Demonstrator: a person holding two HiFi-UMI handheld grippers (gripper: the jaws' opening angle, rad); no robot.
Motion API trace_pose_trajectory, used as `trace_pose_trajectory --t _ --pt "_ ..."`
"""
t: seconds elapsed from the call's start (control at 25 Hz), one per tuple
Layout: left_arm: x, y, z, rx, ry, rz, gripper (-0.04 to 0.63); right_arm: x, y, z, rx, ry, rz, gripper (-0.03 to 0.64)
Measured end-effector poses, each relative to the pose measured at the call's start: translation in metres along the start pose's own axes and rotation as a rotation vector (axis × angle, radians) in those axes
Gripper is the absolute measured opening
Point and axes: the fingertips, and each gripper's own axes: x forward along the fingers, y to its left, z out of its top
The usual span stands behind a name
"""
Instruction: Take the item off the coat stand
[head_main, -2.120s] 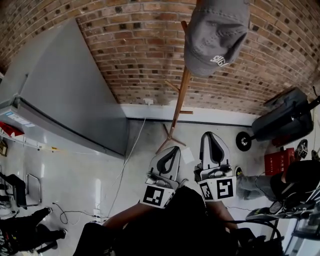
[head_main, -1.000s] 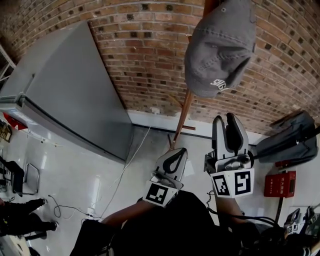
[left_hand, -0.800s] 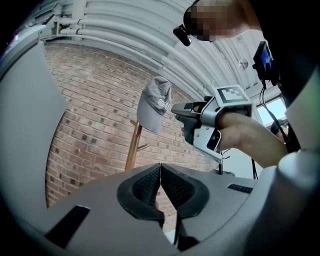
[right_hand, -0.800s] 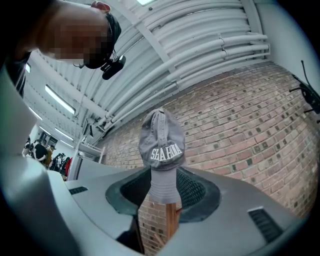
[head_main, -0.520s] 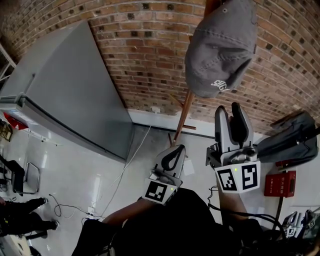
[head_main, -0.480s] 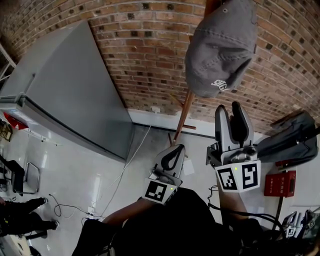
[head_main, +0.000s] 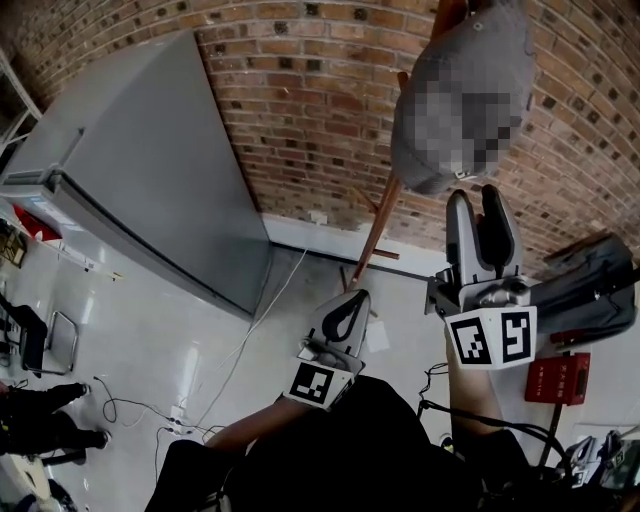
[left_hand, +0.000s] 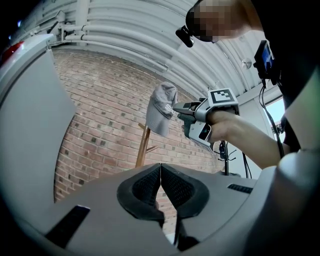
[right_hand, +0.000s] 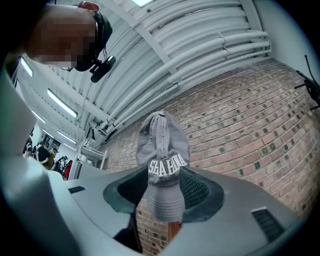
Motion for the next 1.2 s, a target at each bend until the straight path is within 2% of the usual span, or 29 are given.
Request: trace_pose_trajectory --t 0.52,1.0,1.12,1.2 --pt "-0.011 0.007 -0.001 0.001 -0.003 0.055 0.017 0.018 0.003 -0.003 -0.006 0.011 0.014 0.195" --pt "-0.017 0.011 0.002 -0.011 -0.012 0.078 0.017 0.026 -0.001 0.008 0.006 -0.026 0.000 0.191" --pt "-0.020 0.011 0.002 -0.015 -0.011 0.079 0.017 0.025 -0.003 0.008 0.012 -0.035 -0.007 0.129" --pt "-0.021 0.012 0.002 -0.017 -0.012 0.080 0.017 0.025 -0.005 0.009 0.018 -0.039 -0.009 0.111"
